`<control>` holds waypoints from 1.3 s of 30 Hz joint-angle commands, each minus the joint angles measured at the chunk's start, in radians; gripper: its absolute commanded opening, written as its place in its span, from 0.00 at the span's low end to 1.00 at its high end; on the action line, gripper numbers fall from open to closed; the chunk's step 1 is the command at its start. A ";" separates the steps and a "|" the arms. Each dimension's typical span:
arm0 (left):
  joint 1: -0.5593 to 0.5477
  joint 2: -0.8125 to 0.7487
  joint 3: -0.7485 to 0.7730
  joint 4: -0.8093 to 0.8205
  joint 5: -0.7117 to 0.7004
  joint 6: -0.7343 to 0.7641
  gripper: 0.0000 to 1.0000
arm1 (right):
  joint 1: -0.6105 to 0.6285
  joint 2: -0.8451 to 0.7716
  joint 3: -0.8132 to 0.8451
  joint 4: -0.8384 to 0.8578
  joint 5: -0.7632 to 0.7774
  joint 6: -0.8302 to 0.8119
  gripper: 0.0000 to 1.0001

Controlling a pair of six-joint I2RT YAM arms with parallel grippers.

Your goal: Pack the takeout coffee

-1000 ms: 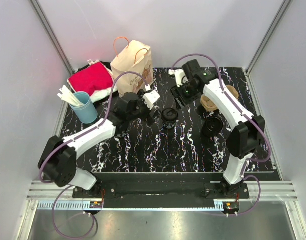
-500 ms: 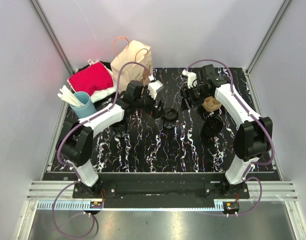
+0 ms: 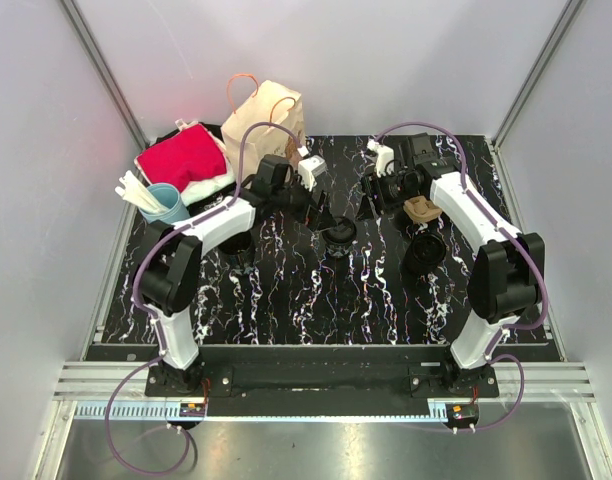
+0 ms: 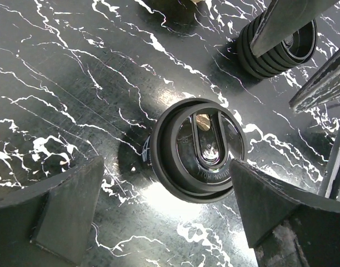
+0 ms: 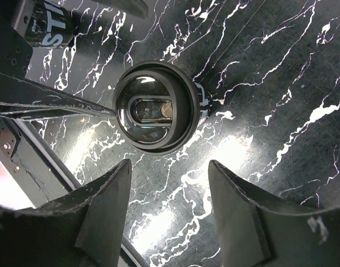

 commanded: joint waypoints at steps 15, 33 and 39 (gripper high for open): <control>0.001 0.073 0.074 -0.006 0.060 -0.028 0.99 | -0.006 -0.071 -0.036 0.063 -0.045 0.031 0.63; 0.009 0.085 0.039 0.007 0.089 -0.041 0.92 | -0.006 -0.009 -0.029 0.106 -0.040 0.092 0.62; 0.011 0.081 0.050 0.013 0.106 -0.055 0.93 | -0.006 0.070 0.003 0.117 -0.046 0.146 0.60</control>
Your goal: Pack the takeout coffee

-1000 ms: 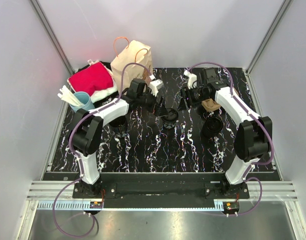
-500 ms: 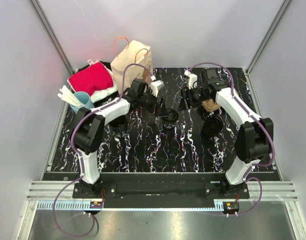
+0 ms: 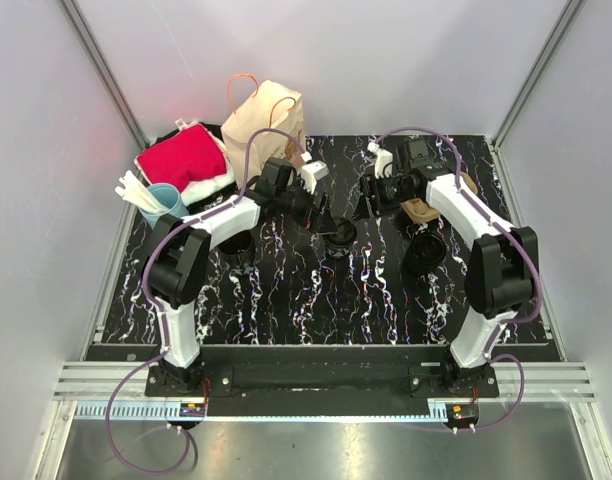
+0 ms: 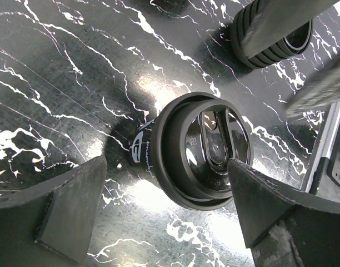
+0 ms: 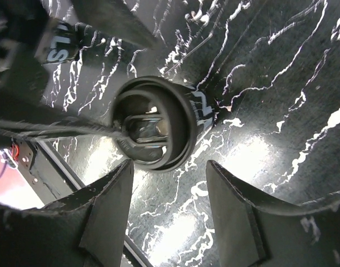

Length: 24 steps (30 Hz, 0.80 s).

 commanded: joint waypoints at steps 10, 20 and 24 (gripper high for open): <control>0.009 -0.018 0.053 0.033 0.052 -0.022 0.94 | -0.004 0.085 0.047 0.058 -0.035 0.095 0.60; 0.007 -0.041 0.055 0.036 0.067 -0.032 0.95 | -0.003 0.123 0.067 0.060 -0.078 0.129 0.66; 0.007 -0.062 0.047 0.013 0.066 -0.010 0.95 | 0.000 0.142 0.070 0.061 -0.086 0.134 0.70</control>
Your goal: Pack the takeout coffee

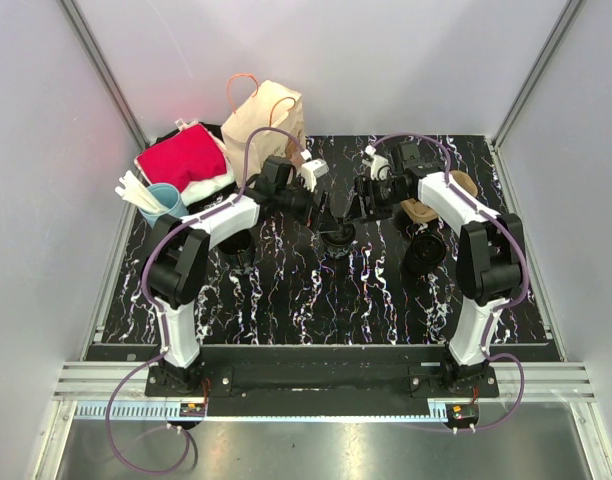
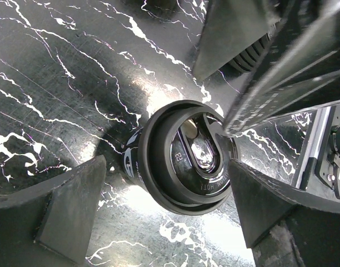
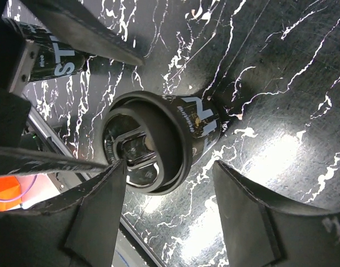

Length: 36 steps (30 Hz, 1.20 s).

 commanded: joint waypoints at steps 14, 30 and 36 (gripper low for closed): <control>0.041 -0.171 -0.084 -0.061 -0.014 0.129 0.95 | 0.024 0.051 0.055 0.032 -0.038 0.030 0.71; 0.044 -0.120 -0.108 -0.045 0.001 0.109 0.95 | 0.036 0.074 0.050 0.033 -0.048 0.036 0.60; 0.044 -0.100 -0.108 -0.043 -0.009 0.109 0.95 | 0.036 0.082 0.038 0.042 -0.050 0.036 0.55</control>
